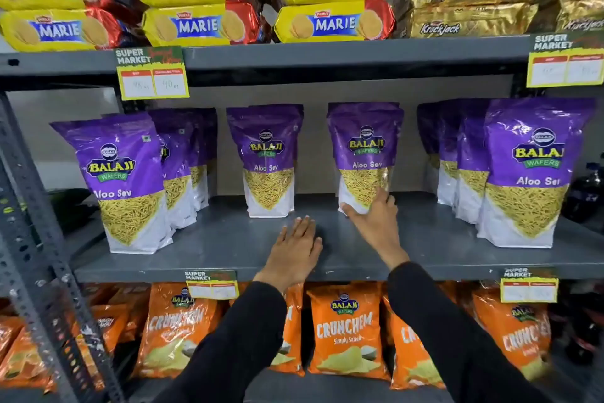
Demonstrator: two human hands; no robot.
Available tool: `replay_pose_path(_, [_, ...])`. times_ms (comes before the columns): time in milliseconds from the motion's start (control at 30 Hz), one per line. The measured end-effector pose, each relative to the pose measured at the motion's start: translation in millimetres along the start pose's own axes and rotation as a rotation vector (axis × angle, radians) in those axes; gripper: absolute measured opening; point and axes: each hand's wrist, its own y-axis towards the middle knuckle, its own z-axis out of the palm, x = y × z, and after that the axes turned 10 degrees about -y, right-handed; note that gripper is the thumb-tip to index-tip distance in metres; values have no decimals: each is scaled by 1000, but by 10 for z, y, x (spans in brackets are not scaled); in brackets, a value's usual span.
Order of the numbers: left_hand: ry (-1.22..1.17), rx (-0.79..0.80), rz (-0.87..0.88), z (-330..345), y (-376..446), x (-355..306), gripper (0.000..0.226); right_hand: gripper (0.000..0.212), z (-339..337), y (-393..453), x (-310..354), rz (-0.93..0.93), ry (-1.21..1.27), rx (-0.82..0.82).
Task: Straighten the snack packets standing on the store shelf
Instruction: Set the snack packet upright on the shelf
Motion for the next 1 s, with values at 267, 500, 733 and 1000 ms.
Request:
replay_pose_path(267, [-10, 255, -40, -24, 211, 64, 67, 141, 211, 576, 19, 217, -46, -20])
replay_pose_path(500, [-7, 288, -37, -15, 363, 209, 70, 145, 416, 777, -3, 252, -23, -66])
replay_pose_path(733, [5, 290, -39, 49, 414, 267, 66, 139, 485, 777, -50, 231, 26, -83])
replay_pose_path(1000, [12, 293, -38, 48, 422, 250, 65, 135, 434, 699, -48, 210, 29, -81])
